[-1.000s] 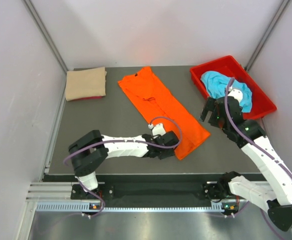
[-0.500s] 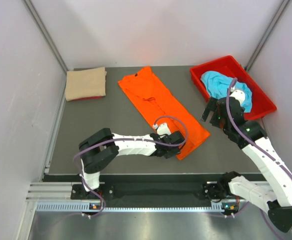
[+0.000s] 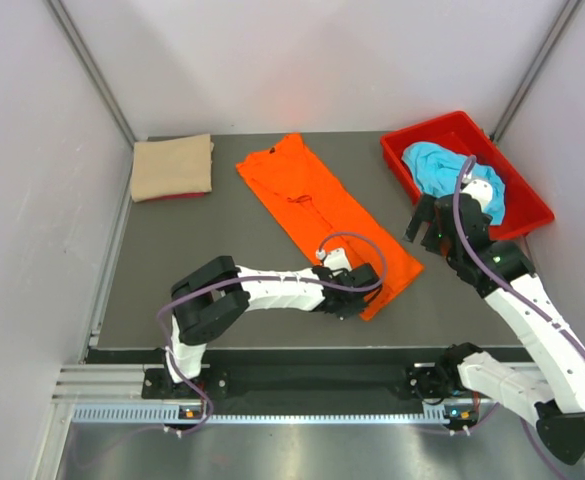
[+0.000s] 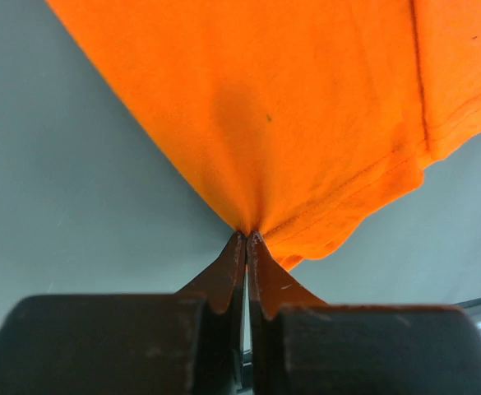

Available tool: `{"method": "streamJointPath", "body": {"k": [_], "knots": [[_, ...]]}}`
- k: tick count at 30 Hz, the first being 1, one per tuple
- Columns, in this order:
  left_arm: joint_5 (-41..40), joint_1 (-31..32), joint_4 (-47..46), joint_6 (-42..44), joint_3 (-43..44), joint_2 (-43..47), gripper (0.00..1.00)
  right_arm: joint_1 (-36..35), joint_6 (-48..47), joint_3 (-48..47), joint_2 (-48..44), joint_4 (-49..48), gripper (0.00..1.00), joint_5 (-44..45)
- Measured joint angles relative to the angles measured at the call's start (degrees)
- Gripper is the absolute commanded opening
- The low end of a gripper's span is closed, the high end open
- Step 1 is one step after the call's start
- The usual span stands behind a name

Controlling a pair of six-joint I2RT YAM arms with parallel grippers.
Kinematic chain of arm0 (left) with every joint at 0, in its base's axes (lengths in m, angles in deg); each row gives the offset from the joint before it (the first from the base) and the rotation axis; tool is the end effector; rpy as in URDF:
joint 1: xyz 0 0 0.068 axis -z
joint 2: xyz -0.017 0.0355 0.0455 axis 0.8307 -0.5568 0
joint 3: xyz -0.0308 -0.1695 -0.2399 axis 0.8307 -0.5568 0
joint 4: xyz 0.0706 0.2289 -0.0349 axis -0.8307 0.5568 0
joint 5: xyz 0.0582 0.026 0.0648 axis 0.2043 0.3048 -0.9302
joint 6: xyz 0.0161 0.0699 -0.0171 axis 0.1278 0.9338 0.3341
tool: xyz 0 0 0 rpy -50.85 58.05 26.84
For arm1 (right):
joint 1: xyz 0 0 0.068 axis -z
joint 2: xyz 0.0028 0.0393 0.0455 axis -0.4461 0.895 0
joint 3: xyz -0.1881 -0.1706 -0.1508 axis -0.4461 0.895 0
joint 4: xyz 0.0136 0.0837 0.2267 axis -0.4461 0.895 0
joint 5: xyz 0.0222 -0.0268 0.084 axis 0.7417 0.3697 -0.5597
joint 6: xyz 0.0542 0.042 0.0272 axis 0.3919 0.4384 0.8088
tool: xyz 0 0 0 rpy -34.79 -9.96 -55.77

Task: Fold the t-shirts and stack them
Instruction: Fold the tshirt

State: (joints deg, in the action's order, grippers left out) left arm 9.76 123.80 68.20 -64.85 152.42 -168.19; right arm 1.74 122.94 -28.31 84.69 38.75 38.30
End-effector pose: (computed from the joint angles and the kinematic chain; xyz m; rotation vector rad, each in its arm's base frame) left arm 0.1662 -0.3627 0.1662 -0.4108 2.6881 -0.5490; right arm 0.1600 0.0444 0.3454 0.4029 2.1393 0.0705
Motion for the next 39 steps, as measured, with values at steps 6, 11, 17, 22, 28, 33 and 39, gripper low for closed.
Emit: {"method": "streamJointPath", "body": {"k": [6,11,17,22,28,33,39], "knots": [[-0.61,1.09,1.64,1.79,-2.60,2.45,0.00,0.31,-0.68,1.25,0.13,-1.31,1.00,-3.02],[-1.09,1.31,6.78,4.00,-9.40,9.25,0.00,0.31,-1.88,9.79,0.57,-3.87,0.99,-10.38],[-1.07,1.42,12.39,6.60,-15.80,15.56,0.00,0.33,-2.03,20.13,3.02,-5.46,0.85,-19.10],[-0.74,1.42,14.25,7.58,-21.42,21.09,0.00,0.35,-0.98,26.45,3.08,-9.64,0.66,-27.47],[-0.68,0.42,18.58,9.11,-24.76,25.27,0.01,-0.31,0.72,33.48,1.84,-16.76,0.63,-36.76],[1.40,-2.32,19.34,11.02,-27.78,28.92,0.33,-2.03,2.78,37.62,0.07,-21.27,0.63,-40.74],[5.14,-5.68,20.22,13.40,-28.61,35.54,0.43,-4.11,5.01,40.37,0.42,-26.38,0.62,-43.52]]}}
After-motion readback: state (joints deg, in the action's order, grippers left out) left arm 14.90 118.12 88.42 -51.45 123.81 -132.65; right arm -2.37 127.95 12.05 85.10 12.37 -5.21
